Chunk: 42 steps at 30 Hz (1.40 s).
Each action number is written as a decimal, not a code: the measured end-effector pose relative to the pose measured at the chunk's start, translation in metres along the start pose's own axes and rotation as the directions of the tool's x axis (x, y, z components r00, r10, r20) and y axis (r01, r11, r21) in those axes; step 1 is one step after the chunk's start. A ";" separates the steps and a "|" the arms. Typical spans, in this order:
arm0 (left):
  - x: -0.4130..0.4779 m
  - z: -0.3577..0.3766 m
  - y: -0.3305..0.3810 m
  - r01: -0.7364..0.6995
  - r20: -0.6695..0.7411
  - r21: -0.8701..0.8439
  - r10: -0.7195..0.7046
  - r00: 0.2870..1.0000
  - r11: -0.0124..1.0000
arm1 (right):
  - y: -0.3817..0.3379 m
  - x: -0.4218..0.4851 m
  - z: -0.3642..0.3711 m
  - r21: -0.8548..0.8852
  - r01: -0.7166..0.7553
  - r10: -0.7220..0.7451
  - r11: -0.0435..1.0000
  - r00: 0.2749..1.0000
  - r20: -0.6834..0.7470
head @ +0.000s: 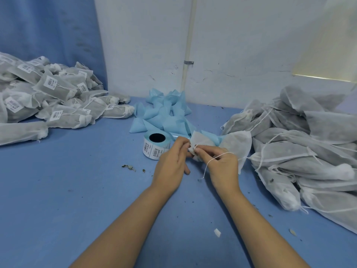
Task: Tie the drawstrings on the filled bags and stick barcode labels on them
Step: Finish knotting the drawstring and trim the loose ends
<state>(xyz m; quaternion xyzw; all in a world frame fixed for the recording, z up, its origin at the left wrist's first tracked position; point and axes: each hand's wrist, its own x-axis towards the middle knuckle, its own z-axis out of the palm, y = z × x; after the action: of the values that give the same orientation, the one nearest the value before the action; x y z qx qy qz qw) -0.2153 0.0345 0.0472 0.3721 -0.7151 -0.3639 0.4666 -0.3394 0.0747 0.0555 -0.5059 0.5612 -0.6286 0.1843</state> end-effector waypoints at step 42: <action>-0.003 0.001 0.003 -0.078 -0.104 0.054 0.083 0.991 0.995 | 0.001 -0.003 0.005 -0.201 0.067 -0.056 0.977 0.997 0.056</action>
<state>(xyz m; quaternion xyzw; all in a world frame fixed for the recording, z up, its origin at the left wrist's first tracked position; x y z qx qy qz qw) -0.2163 0.0384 0.0482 0.3731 -0.7127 -0.3067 0.5088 -0.3345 0.0741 0.0529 -0.5547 0.6017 -0.5606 0.1262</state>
